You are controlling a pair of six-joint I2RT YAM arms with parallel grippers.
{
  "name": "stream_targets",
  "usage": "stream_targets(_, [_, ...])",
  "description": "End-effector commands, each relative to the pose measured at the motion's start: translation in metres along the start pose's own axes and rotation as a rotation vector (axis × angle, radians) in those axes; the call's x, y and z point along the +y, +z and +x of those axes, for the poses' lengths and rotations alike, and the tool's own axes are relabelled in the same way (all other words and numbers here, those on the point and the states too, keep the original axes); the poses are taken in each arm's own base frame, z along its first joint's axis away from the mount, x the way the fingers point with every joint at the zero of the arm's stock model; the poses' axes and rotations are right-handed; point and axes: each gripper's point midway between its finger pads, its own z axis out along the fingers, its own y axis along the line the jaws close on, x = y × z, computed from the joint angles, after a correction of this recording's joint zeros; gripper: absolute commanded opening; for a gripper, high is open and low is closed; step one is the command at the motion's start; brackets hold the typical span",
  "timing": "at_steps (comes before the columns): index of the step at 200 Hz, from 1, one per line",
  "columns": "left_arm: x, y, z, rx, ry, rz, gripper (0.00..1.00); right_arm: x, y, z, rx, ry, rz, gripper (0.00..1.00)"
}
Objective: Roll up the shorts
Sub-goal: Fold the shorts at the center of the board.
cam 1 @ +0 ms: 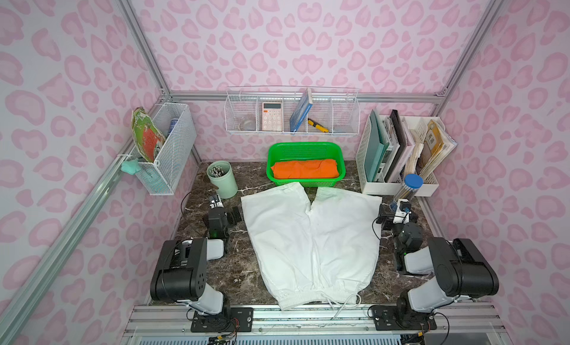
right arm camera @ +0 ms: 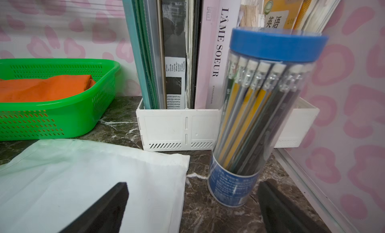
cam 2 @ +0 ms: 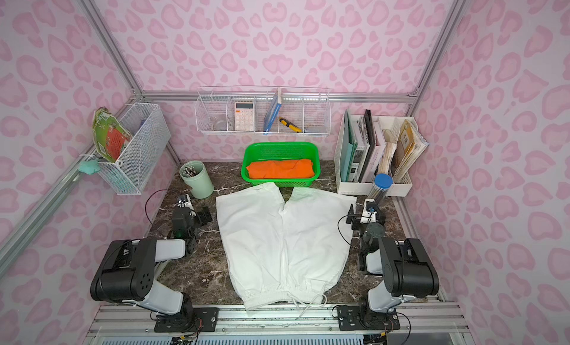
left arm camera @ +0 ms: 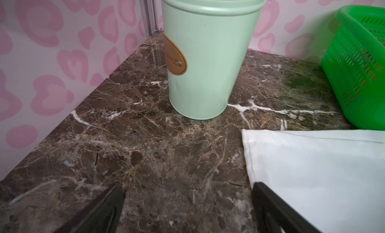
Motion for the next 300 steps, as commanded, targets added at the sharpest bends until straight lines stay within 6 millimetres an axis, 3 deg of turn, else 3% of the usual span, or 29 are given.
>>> stream_targets(1, [-0.001,0.0,-0.003,-0.011,0.01,0.004,0.99,0.0,0.001,-0.005,-0.021,-0.001,-0.001,1.0])
stream_targets(129, [-0.001,0.001,-0.003,-0.005,0.009,0.004,0.99,0.001,0.001,-0.005,-0.019,-0.001,-0.002,1.0])
stream_targets(165, [0.003,-0.002,-0.006,-0.026,0.011,-0.016,0.99,-0.003,-0.001,-0.007,-0.029,0.009,0.025,0.93])
stream_targets(175, [0.0,-0.007,-0.022,-0.078,0.037,-0.013,0.99,-0.014,-0.007,-0.011,-0.041,0.034,0.081,0.94])
stream_targets(194, [-0.005,-0.016,-0.033,0.046,0.043,-0.025,0.99,-0.02,-0.009,-0.02,-0.046,0.052,0.106,0.94])
stream_targets(220, [-0.013,-0.029,-0.089,-0.026,0.064,-0.028,0.99,-0.019,-0.002,-0.033,-0.026,0.04,0.099,0.94])
stream_targets(237, [-0.021,-0.042,-0.114,-0.035,0.073,-0.004,0.99,-0.015,0.002,-0.044,-0.009,0.034,0.081,0.94])
stream_targets(278, [-0.082,-0.094,-0.167,-0.137,0.164,0.249,0.99,0.001,0.017,-0.072,0.055,0.045,-0.02,0.93])
stream_targets(300, [-0.11,-0.122,-0.183,-0.143,0.197,0.365,0.99,0.012,0.025,-0.08,0.109,0.061,-0.08,0.92])
